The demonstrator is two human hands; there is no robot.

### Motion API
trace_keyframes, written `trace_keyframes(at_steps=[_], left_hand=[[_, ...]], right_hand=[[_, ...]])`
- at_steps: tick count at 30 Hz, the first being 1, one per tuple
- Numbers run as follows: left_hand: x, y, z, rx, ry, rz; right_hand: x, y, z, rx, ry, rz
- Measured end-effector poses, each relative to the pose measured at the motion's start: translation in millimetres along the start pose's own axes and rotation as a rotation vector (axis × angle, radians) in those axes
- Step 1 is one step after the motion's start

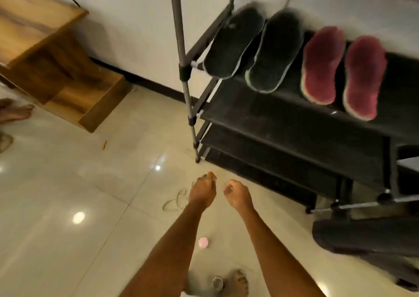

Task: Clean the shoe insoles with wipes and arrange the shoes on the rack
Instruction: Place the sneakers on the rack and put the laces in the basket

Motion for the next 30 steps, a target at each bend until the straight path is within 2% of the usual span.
trace_keyframes(at_steps=[5, 10, 13, 19, 23, 26, 30], left_hand=[[12, 93, 76, 0.099, -0.08, 0.078], [39, 168, 144, 0.227, -0.172, 0.117], [55, 192, 164, 0.362, -0.155, 0.11], [62, 186, 177, 0.414, -0.117, 0.055], [47, 146, 158, 0.103, -0.038, -0.07], [18, 108, 128, -0.221, -0.053, 0.026], [-16, 38, 83, -0.353, 0.047, 0.08]], right_hand=[[45, 99, -52, -0.035, 0.036, 0.142], [86, 184, -74, -0.069, -0.023, 0.25], [104, 205, -90, -0.003, -0.024, 0.258], [112, 201, -101, 0.044, -0.042, 0.23], [99, 178, -84, 0.037, -0.055, 0.207], [69, 152, -43, 0.021, -0.136, 0.242], [10, 98, 20, 0.067, -0.211, 0.266]])
Point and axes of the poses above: each hand's wrist, its own x-axis towards the middle knuckle, its own y-axis out of the palm, z = x × y, the point moved 9 cm from there along x, towards the middle knuckle, and after that the axes turned 13 degrees about x, right-handed, at the moved point
